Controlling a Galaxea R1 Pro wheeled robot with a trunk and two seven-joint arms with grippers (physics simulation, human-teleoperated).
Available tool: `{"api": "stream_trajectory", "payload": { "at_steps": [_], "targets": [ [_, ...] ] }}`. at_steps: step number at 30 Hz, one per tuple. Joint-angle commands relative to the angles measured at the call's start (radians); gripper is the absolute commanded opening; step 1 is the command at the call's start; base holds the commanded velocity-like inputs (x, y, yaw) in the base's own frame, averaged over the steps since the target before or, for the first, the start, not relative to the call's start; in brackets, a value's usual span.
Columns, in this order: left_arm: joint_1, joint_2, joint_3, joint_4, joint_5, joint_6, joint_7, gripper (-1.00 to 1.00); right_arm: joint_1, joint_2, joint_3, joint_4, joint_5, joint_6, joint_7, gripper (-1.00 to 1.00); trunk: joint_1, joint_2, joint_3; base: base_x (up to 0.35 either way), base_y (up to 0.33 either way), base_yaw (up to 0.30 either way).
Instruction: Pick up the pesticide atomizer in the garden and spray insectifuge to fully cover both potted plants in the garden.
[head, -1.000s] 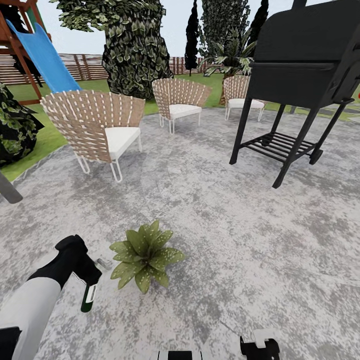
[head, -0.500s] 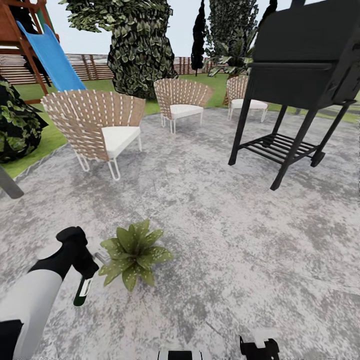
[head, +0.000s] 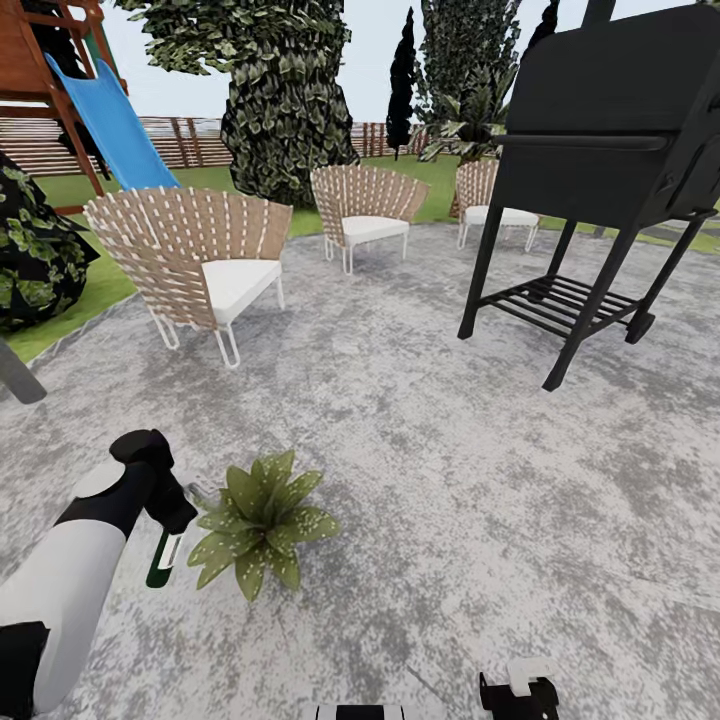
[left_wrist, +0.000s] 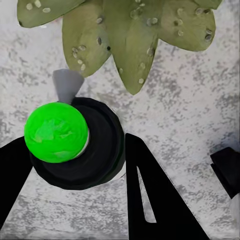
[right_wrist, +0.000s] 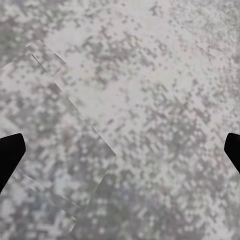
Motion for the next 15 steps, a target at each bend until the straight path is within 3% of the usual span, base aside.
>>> {"api": "stream_trajectory", "payload": {
  "at_steps": [1, 10, 15],
  "targets": [
    [-0.001, -0.001, 0.002, -0.001, -0.013, 0.011, -0.011, -1.00, 0.000, 0.000, 0.008, 0.000, -0.007, -0.002, -0.003, 1.00, 0.000, 0.000, -0.001, 0.000, 0.000, 0.003],
    [-0.003, -0.019, 0.001, -0.002, -0.019, 0.012, -0.013, -1.00, 0.000, 0.000, 0.008, 0.000, -0.007, -0.002, -0.003, 1.00, 0.000, 0.000, -0.001, 0.099, -0.102, 0.000],
    [-0.002, -0.010, 0.002, -0.016, -0.020, 0.012, -0.013, -1.00, 0.000, 0.000, 0.008, 0.000, -0.007, -0.002, -0.003, 1.00, 0.000, 0.000, -0.001, -0.297, -0.002, 0.000]
  ]
}}
